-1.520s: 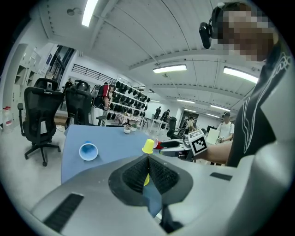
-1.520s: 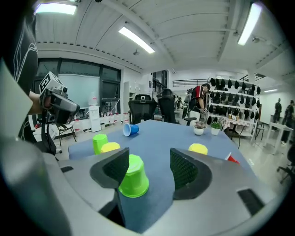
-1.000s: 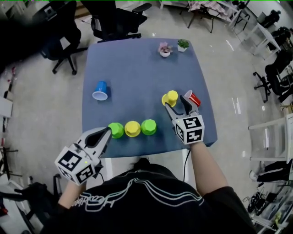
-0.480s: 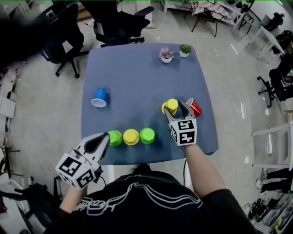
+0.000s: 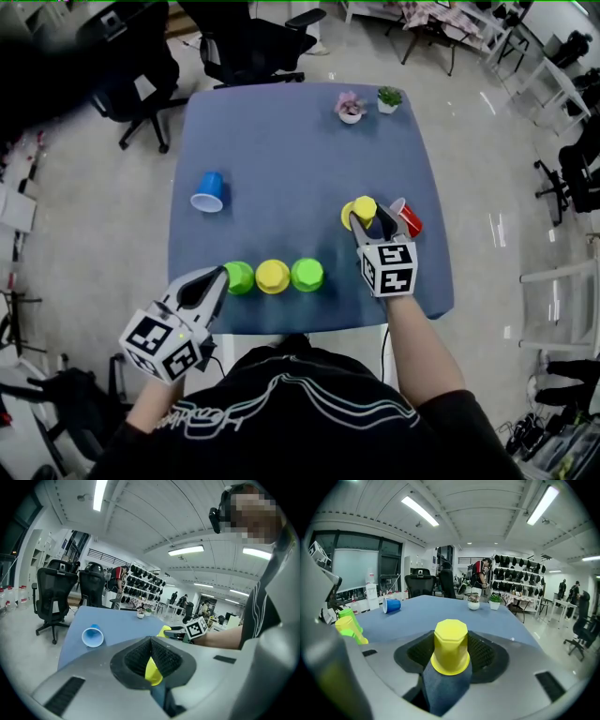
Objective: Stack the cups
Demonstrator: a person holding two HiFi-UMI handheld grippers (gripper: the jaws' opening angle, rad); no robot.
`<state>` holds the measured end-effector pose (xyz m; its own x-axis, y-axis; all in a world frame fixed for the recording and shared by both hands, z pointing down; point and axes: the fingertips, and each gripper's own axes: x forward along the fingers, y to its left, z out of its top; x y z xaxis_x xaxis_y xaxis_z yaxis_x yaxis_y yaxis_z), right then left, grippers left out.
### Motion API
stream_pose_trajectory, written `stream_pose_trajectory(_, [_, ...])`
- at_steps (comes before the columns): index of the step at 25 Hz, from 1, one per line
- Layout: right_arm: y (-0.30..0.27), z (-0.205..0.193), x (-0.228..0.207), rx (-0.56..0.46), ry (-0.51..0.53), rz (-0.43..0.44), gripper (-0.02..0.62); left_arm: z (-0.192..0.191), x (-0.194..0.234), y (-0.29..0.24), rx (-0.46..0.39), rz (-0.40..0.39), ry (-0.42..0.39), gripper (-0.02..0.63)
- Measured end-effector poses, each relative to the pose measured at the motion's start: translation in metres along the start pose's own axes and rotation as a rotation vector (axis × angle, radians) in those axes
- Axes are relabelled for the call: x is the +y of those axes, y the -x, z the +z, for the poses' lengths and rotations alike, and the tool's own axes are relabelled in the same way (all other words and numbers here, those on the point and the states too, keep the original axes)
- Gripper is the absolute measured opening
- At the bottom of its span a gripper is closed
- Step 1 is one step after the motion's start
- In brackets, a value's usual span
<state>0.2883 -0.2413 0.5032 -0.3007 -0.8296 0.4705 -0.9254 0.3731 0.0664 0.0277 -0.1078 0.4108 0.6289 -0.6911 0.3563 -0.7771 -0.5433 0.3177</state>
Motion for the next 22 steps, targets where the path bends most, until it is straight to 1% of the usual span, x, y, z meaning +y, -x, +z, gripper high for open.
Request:
stream_pose_trajectory(4, [0.008,0.010,0.001,-0.018,-0.003,-0.007,0.235,-0.003,0.000,0.004,0.004,-0.002,0.005,0.023])
stream_pose_trajectory(9, [0.027,0.033,0.016,-0.058,-0.009,-0.007,0.235,-0.002,0.002,0.020,0.015,-0.012,0.006,0.023])
stream_pose_trajectory(14, [0.051,0.055,0.043,-0.094,-0.014,0.033,0.233,0.002,0.004,0.040,0.025,-0.028,0.004,0.025])
stream_pose_trajectory(17, [0.065,0.066,0.065,-0.116,0.030,0.058,0.234,0.000,0.007,0.050,0.022,-0.034,0.010,0.024])
stream_pose_trajectory(19, [0.075,0.074,0.081,-0.132,0.075,0.075,0.233,0.002,0.008,0.058,0.011,-0.035,0.012,0.023])
stream_pose_trajectory(22, [0.089,0.085,0.104,-0.157,0.111,0.105,0.233,0.004,0.008,0.070,-0.007,-0.044,0.010,0.024])
